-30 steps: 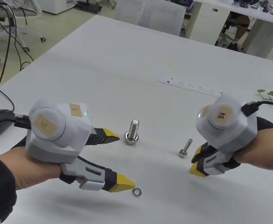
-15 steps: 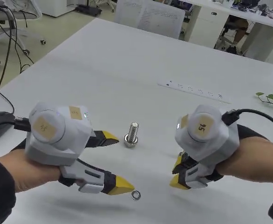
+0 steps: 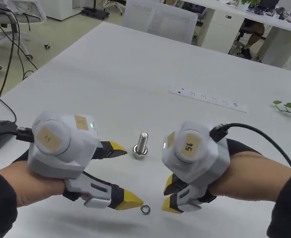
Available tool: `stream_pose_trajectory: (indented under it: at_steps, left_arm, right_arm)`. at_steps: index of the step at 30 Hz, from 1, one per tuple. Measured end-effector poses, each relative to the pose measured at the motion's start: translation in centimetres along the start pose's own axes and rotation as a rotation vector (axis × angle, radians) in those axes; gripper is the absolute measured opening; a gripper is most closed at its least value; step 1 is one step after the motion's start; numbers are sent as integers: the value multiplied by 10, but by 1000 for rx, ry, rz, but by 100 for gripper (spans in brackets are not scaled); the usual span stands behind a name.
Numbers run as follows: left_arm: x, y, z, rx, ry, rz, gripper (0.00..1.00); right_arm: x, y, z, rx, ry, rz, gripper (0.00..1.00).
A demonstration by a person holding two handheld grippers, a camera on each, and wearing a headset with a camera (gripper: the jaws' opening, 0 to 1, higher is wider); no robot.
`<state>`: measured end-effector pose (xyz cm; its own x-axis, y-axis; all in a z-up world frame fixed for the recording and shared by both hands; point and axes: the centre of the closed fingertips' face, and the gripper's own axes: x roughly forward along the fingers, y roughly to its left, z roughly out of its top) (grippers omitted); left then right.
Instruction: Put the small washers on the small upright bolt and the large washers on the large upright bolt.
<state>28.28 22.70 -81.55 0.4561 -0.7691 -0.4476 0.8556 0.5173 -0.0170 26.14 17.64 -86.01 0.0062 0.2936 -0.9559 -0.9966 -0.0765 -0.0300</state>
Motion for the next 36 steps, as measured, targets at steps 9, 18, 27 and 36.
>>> stream_pose_trajectory:
  at_steps: [9,18,27,36]
  left_arm:
    - [-1,1,0,-1,-2,4,66]
    - [-2,1,0,-5,-6,7,66]
    - [-2,0,0,-7,-6,8,66]
    - [-3,0,1,-6,-7,10,66]
  right_arm:
    - [11,8,12,-32,3,29,18]
    - [21,11,17,-43,7,47,18]
    - [23,11,16,-63,16,40,17]
    - [23,10,16,-60,18,25,14]
